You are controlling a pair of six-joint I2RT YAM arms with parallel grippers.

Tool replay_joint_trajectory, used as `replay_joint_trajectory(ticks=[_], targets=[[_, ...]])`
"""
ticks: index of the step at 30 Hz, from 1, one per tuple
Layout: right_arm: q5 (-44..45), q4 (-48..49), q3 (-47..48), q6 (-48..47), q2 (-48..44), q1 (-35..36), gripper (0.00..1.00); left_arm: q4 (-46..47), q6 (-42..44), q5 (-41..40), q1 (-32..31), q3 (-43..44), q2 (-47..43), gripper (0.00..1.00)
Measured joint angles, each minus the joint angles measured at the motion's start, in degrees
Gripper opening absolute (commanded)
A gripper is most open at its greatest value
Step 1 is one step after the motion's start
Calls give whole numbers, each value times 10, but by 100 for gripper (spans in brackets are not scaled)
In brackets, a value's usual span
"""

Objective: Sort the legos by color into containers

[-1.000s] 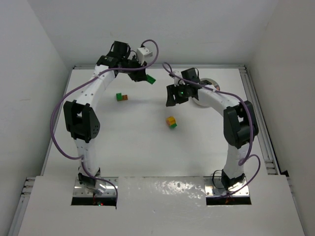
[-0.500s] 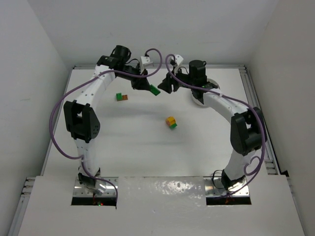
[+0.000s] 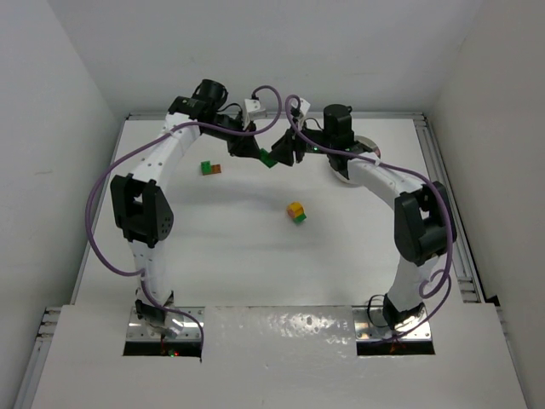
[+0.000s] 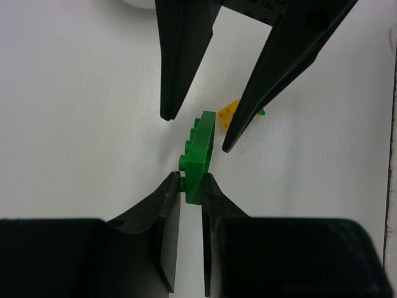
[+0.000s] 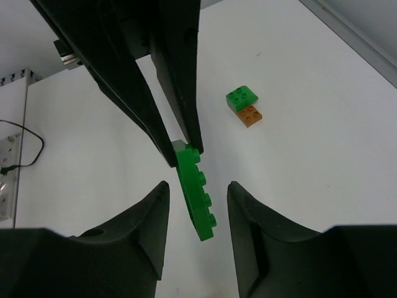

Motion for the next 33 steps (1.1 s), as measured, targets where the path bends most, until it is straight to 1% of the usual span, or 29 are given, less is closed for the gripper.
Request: replay_joint_trajectory(ticks=[4,6,8,11,14,15,17,19,26,27,28,29,30,31,32,33], targets=[[-9,-23,0,-17,-10,1,42,2,2,0,0,0,0,0],[-12,-29,-1,-19,-15,1,40,2,3,1,0,1,0,0],[-13,-28,-5,-19,-18,4,39,2,2,8,0,6,0,0],[-12,-26,-8,-11,-17,4,35,0,-1,17,0,15,0,0],[-9,-9,-8,5,-17,4,23,-2,-5,26,0,17,0,0],[-7,-4,-8,9,-17,5,15,-3,-7,30,0,18,0,0],[0,2,-8,14,-17,5,5,-3,-9,33,0,19,0,0],[4,4,-8,14,-17,5,0,-2,-11,33,1,19,0,0],[18,19,-28,0,-32,7,0,-1,-18,38,1,19,0,0],[20,17,-28,-6,-33,8,0,0,-20,39,1,19,0,1],[21,14,-28,-12,-34,8,0,0,-22,40,1,19,0,5],[22,11,-28,-18,-35,8,0,1,-23,40,1,19,0,11],[23,8,-28,-23,-36,8,0,2,-25,40,1,19,0,37],[27,5,-28,-29,-37,8,0,3,-30,43,0,19,0,77],[32,-3,-28,-33,-39,8,0,5,-27,45,0,19,0,97],[38,-12,-28,-37,-39,8,0,10,-30,48,0,19,0,100]])
